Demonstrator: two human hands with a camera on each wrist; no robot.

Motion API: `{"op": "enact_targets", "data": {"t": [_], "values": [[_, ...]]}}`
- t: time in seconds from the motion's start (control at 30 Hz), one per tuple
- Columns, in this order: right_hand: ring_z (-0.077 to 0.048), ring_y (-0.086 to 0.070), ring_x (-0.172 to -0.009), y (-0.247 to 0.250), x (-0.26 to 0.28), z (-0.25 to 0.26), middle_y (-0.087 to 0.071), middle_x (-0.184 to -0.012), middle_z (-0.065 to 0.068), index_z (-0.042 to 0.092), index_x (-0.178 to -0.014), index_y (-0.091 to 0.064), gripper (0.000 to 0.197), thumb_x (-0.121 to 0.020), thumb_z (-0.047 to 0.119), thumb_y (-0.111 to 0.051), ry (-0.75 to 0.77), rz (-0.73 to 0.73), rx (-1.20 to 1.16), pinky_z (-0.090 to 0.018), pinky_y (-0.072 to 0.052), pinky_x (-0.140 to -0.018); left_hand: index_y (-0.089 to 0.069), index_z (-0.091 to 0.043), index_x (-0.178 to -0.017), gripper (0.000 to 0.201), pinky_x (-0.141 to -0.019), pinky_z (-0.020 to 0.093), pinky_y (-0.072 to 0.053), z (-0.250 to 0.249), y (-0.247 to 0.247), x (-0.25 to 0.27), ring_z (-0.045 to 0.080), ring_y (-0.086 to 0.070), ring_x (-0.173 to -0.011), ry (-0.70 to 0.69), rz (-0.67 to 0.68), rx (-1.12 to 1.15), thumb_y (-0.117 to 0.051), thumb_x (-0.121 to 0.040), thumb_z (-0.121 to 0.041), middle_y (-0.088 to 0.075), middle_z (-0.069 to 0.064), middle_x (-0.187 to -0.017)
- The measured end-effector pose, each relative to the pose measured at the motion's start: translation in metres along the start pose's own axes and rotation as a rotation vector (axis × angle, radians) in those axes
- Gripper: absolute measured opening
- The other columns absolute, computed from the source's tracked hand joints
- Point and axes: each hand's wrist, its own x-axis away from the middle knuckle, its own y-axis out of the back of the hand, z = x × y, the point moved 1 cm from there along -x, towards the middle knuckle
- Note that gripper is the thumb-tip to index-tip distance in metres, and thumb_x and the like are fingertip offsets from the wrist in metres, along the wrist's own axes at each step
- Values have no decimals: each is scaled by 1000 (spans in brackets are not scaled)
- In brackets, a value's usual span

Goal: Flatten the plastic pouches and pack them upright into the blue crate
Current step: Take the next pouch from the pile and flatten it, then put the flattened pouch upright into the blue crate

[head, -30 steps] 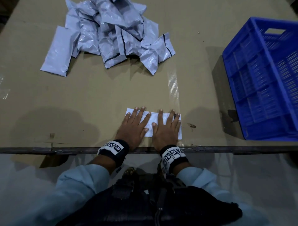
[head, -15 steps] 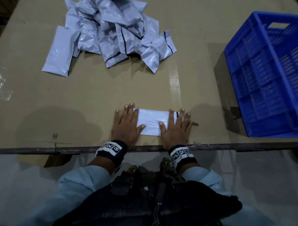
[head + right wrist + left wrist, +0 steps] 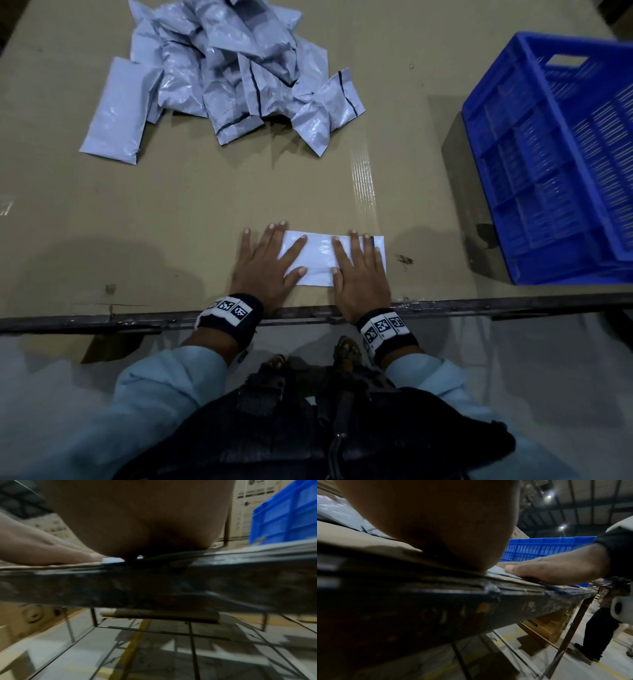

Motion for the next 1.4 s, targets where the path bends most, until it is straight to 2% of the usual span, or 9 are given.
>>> {"op": "enact_targets", "data": {"t": [0.33, 0.43, 0.57, 0.67, 0.77, 0.87, 1.03, 1.17, 1.4], "values": [[-44, -27, -146, 21, -12, 0, -38, -157, -18, 15, -149, -47, 68, -98, 58, -36, -173, 54, 59, -57, -21, -120, -20, -12, -162, 78, -119, 66, 11, 2, 16, 5, 31, -18, -155, 193, 86, -1, -20, -101, -62, -18, 11, -169], [-38, -46, -128, 33, -20, -6, -60, -126, -14, 19, -142, -56, 74, -83, 61, -67, -128, -3, 1, -57, -23, -118, -8, -15, -164, 93, -122, 57, -14, 0, 23, -3, 33, -29, -149, 194, 31, 385, -61, -96, -50, -32, 12, -163], [-35, -57, -101, 57, -25, -13, -63, -102, -12, 22, -123, -69, 69, -65, 58, -84, -124, 53, -24, -48, -39, -100, 0, -19, -163, 125, -100, 46, -46, 12, 35, -16, 36, -54, -123, 241, 24, 712, -89, -76, -30, -57, 15, -134], [-27, -61, -92, 75, -24, -18, -64, -96, -4, 22, -99, -73, 36, -70, 38, -86, -194, 94, -208, -37, -48, -83, -28, -21, -160, 101, -97, 33, -43, 14, 53, -23, 30, -56, -124, 209, 102, 771, -88, -79, -23, -60, 12, -137], [-23, -63, -83, 99, -21, -27, -63, -81, 4, 27, -76, -64, 19, -73, 30, -83, -191, 113, -292, -31, -45, -70, -68, -18, -120, 47, -84, 33, -47, 15, 73, -32, 28, -63, -104, 77, 61, 730, -87, -79, -30, -71, 7, -112], [-20, -56, -73, 135, -16, -29, -55, -68, 11, 31, -65, -49, 33, -74, 25, -81, -165, 114, -288, -29, -39, -65, -62, -25, -89, 25, -66, 31, -36, 7, 98, -45, 23, -56, -79, -15, 10, 742, -85, -80, -29, -62, -4, -80], [-22, -61, -70, 195, -10, -44, -62, -70, 3, 19, -76, -62, 18, -77, 32, -74, -194, -19, -293, -35, -51, -61, -62, -26, -123, 49, -65, 9, -38, -26, 150, -73, 6, -58, -84, 2, -185, 848, -85, -80, -27, -64, -10, -97], [-23, -58, -66, 243, -3, -66, -57, -65, 1, 13, -73, -57, 27, -84, 34, -70, -215, -243, -279, -28, -33, -50, -53, -31, -135, 61, -74, 20, -49, -66, 187, -102, 9, -62, -93, -3, -340, 926, -83, -82, -33, -65, -6, -107], [-24, -53, -63, 316, 0, -144, -52, -62, 3, 21, -68, -45, 33, -85, 39, -66, -275, -581, -273, -30, -34, -57, -49, -25, -139, 51, -79, 9, -45, -164, 237, -163, 4, -61, -96, 19, -580, 923, -70, -93, -32, -64, -12, -115]]}}
